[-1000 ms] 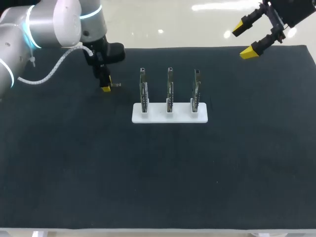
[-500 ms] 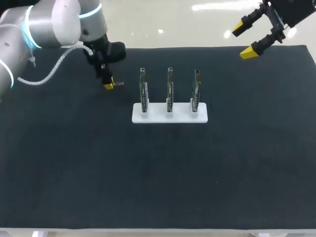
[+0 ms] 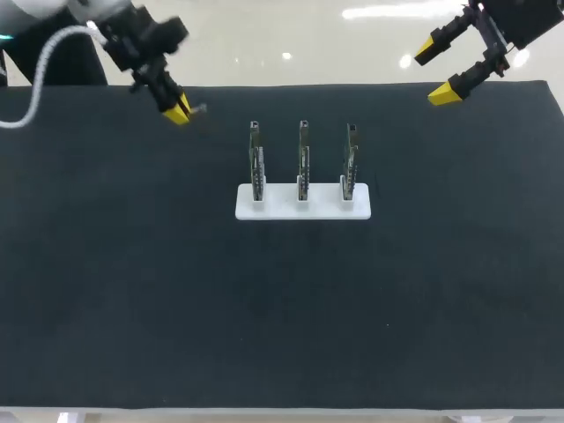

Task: Pick up the optical module with the left hand, and insert it into the network port with the right hand.

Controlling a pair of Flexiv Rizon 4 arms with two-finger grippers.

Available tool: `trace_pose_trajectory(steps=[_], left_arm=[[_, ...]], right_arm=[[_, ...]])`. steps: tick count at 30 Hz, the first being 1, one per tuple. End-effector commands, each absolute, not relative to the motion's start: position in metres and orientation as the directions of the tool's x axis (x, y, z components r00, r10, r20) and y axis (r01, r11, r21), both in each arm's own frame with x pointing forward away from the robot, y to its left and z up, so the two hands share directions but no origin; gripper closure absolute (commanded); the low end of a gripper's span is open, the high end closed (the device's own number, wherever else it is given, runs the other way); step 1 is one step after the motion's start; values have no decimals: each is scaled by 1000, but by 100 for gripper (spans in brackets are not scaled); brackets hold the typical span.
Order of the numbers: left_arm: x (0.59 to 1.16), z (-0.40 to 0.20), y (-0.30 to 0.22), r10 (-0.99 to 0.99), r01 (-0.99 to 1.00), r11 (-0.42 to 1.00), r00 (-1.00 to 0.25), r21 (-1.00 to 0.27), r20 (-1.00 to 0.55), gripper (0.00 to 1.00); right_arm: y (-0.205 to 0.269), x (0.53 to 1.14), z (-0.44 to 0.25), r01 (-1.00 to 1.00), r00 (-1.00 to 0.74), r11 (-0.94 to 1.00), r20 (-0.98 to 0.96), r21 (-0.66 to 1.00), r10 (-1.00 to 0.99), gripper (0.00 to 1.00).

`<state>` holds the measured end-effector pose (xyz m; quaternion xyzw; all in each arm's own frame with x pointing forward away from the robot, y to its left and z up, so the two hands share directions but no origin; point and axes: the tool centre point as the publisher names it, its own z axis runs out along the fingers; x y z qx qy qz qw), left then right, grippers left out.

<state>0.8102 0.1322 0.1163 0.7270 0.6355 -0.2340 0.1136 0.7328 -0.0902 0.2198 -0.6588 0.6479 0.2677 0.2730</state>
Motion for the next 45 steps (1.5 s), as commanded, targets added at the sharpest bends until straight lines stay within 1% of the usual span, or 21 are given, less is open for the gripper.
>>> trace_pose_trajectory(steps=[1, 8, 11, 28, 31, 38, 45], left_arm=[[772, 139, 148, 819, 985, -154, 86, -73, -568, 100], [742, 174, 153, 712, 987, -157, 97, -23, -696, 100], [731, 187, 155, 690, 985, -168, 89, -40, -719, 100], [731, 187, 155, 690, 985, -168, 89, -40, -719, 100], [724, 186, 145, 607, 986, -165, 120, 23, -785, 100], [717, 195, 110, 499, 994, -79, 104, 74, -860, 100], [718, 196, 81, 455, 995, 37, 70, 98, -888, 100]], right_arm=[[-90, 732, 220, -1000, 18, -11, -707, -14, -707, 0], [-90, 732, 220, -1000, 18, -11, -707, -14, -707, 0], [-90, 732, 220, -1000, 18, -11, -707, -14, -707, 0], [-90, 732, 220, -1000, 18, -11, -707, -14, -707, 0], [-90, 732, 220, -1000, 18, -11, -707, -14, -707, 0], [-90, 732, 220, -1000, 18, -11, -707, -14, -707, 0], [-90, 732, 220, -1000, 18, -11, -707, -14, -707, 0]])
